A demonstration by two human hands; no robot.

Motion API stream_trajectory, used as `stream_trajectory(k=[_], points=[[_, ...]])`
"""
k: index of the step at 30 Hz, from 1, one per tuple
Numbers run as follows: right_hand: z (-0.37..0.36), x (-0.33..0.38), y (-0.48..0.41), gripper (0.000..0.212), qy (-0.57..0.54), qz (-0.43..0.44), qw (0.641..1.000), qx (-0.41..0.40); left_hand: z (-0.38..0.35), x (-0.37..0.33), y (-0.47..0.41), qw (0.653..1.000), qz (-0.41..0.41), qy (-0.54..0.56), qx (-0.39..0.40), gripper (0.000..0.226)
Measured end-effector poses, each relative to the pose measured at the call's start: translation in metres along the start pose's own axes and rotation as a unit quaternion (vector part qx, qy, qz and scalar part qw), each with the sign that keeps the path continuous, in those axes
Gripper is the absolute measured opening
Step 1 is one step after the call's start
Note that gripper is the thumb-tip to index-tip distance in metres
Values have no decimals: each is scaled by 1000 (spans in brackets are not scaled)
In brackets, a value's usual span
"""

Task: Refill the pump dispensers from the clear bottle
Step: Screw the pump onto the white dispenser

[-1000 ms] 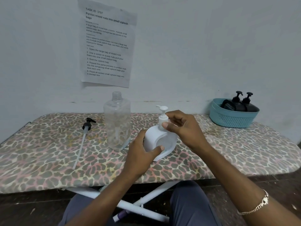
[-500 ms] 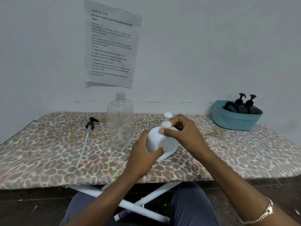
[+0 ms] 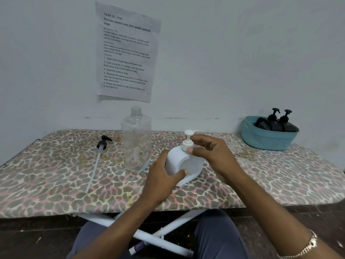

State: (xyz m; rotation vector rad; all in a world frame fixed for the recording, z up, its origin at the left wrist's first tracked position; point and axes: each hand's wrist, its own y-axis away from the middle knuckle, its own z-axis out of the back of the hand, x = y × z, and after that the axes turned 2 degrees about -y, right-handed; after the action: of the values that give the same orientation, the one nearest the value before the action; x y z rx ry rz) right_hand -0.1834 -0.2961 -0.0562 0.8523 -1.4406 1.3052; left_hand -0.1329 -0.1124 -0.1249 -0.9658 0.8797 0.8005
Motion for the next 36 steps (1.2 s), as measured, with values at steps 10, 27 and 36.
stream_trajectory(k=[10,27,36], points=[[-24,-3,-3,31,71,-5,996,-57,0,-2,0,1000,3,15,6,47],[-16,7,-11,36,118,27,992,-29,0,-2,1,1000,-8,8,12,46],[-18,1,-8,33,141,8,990,-11,0,-2,0,1000,-1,18,8,41]])
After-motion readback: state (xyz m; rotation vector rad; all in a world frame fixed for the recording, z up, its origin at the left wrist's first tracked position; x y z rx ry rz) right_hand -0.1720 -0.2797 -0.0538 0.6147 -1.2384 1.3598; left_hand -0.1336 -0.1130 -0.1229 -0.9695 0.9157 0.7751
